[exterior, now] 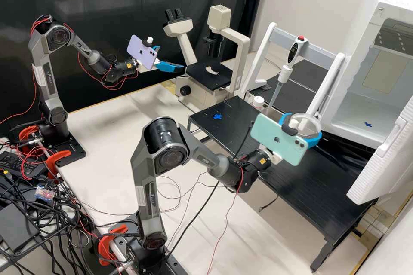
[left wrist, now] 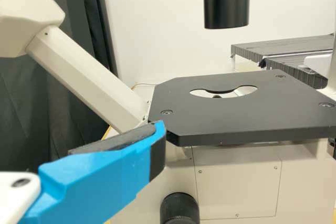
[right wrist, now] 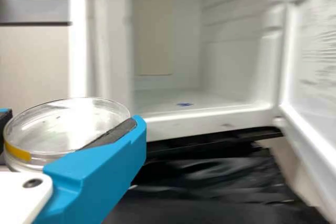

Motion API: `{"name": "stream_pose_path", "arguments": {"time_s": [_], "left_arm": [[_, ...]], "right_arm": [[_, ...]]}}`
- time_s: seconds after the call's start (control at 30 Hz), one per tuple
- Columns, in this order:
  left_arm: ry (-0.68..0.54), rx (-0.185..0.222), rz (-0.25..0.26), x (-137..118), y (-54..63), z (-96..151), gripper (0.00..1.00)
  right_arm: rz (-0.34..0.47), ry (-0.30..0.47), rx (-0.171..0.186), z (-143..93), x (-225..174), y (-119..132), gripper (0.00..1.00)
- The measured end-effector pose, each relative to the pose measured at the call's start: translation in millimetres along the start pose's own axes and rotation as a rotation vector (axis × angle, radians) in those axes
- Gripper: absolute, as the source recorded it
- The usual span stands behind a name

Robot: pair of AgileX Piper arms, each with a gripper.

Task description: Move the petri dish to the incubator

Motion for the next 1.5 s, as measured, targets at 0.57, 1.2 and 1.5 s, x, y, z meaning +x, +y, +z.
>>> {"name": "stream_pose_path", "arguments": {"time_s": [0.57, 1.2, 1.5], "left_arm": [[0.000, 0.000, 0.000, 0.0, 0.0, 0.0, 1.00], [0.000, 0.000, 0.000, 0.0, 0.0, 0.0, 1.00], [0.000, 0.000, 0.000, 0.0, 0.0, 0.0, 1.00]], "right_arm": [[0.069, -0.222, 0.068, 35.0, 108.0, 38.7, 0.00], [-0.012, -0.292, 0.043, 23.2, 220.4, 14.7, 0.00], [-0.011, -0.306, 0.011, 25.8, 243.2, 15.1, 0.00]]}}
